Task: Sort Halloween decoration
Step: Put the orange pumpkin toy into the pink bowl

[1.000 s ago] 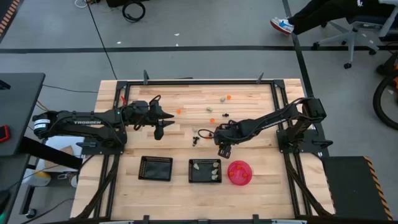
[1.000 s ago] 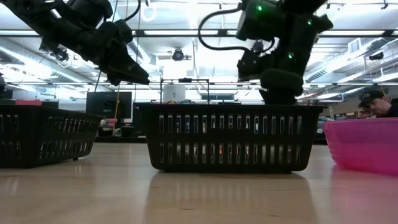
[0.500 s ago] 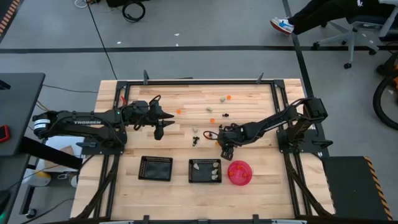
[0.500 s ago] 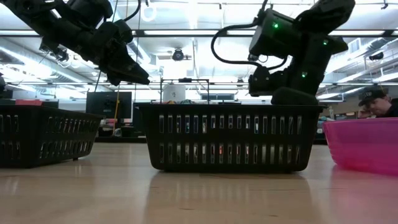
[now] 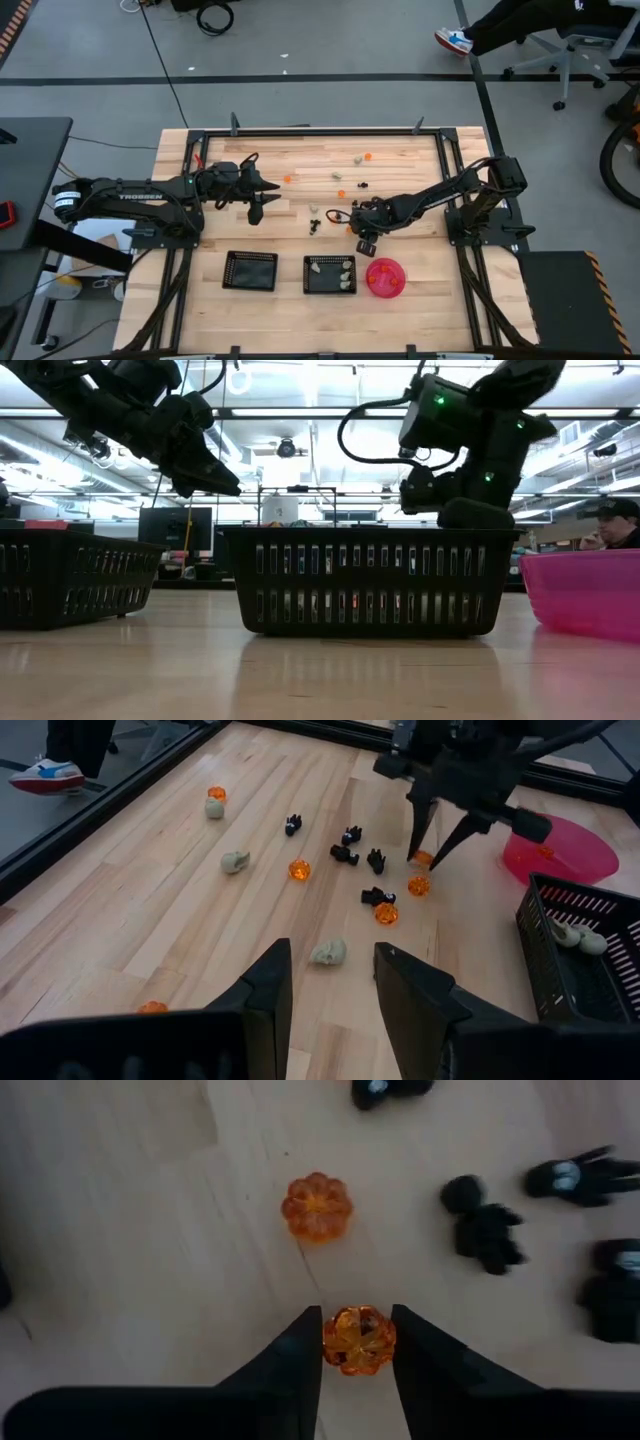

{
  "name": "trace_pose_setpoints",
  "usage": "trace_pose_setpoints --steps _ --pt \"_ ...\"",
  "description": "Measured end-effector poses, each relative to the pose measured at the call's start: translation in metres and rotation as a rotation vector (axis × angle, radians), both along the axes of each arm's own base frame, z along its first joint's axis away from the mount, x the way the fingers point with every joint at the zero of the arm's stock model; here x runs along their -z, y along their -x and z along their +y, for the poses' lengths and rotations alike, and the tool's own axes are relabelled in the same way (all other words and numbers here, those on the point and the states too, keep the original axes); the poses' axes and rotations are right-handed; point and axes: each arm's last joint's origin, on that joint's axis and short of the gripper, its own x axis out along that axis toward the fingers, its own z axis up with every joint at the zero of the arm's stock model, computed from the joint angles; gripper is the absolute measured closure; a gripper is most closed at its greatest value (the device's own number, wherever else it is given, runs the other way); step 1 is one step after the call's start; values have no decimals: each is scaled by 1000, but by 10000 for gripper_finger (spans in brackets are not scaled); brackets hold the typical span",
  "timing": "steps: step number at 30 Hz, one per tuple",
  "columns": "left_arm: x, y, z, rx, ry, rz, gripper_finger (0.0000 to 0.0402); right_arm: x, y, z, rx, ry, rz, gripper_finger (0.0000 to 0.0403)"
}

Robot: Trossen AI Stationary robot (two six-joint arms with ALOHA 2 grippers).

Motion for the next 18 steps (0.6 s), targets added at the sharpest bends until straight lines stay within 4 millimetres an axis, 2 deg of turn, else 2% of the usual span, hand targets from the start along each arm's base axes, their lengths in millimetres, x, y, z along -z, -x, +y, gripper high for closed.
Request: trace_pose_setpoints --steps 5,9,14,18 --pt "0 0 0 0 0 0 285 -30 -7 4 -23 -62 48 292" --pt "0 0 0 0 0 0 285 -52 -13 13 -22 -289 79 292" --pt "0 0 0 0 0 0 285 -60 -9 29 11 -642 197 292" --pt "0 0 0 0 0 0 285 -58 3 45 17 -680 323 292"
